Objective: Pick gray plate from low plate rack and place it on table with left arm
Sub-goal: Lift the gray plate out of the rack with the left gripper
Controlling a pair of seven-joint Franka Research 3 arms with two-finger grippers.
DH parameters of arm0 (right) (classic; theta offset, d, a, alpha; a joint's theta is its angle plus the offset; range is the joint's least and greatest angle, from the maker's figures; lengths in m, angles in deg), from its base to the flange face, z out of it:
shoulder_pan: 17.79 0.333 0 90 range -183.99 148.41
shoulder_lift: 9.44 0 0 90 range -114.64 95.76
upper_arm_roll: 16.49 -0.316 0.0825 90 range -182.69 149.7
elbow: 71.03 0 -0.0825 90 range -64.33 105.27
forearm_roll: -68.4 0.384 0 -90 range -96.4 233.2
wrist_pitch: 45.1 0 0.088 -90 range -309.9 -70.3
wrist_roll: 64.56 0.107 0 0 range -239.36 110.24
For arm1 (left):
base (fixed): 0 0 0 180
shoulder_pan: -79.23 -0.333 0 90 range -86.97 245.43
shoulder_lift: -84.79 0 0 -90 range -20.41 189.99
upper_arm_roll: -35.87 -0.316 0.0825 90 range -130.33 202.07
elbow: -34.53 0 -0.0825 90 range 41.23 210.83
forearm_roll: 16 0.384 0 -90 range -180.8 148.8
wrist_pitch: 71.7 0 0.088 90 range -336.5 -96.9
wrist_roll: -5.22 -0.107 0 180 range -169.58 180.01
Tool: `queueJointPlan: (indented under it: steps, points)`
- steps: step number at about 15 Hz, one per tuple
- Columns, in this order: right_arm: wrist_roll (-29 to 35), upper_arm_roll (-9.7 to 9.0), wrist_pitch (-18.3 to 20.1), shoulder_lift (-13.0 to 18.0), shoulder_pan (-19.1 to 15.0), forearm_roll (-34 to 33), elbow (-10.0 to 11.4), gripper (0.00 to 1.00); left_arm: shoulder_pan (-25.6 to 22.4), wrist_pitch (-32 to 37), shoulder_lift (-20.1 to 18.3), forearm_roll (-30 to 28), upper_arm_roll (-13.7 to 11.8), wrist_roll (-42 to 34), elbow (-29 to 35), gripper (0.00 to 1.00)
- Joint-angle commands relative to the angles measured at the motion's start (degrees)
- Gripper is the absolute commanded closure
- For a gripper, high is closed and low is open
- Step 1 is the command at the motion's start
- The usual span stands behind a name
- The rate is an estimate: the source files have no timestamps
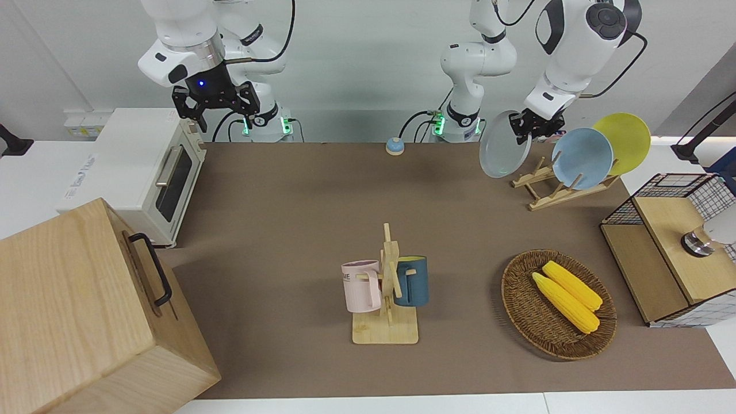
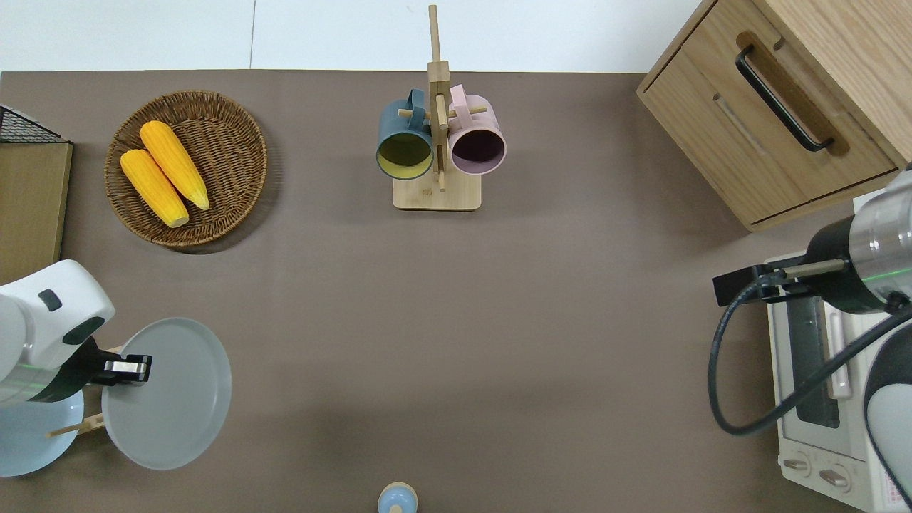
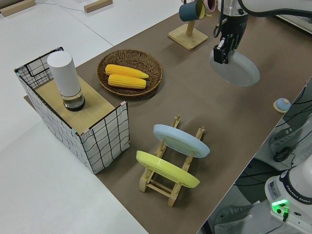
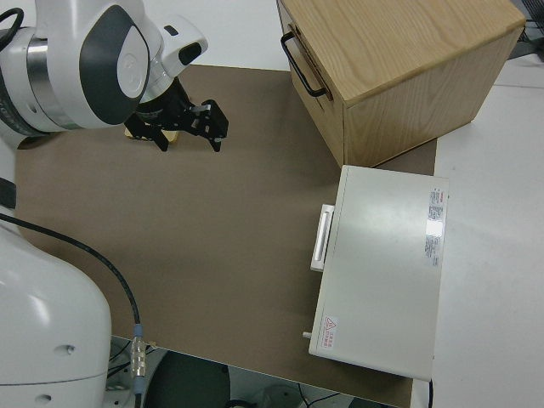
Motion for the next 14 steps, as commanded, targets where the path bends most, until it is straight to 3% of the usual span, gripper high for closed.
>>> queueJointPlan:
  steps: [1,10,14]
  points:
    - [-0.08,-0.32,0.75,0.14,-0.56,0.59,-0.35,0.013,-0.86,-0.85,0.75,-5.8,-1.19,-0.11,1.22,1.0]
    - [-0.08,-0.32,0.75,0.14,-0.56,0.59,-0.35,0.011,-1.48,-5.24,3.91,-16.79,-2.33,-10.73,7.99,1.0]
    - [-0.08,-0.32,0.75,0.14,-0.56,0.59,-0.35,0.013,-6.74,-5.42,6.02,-21.88,-2.77,-23.37,11.85,1.0]
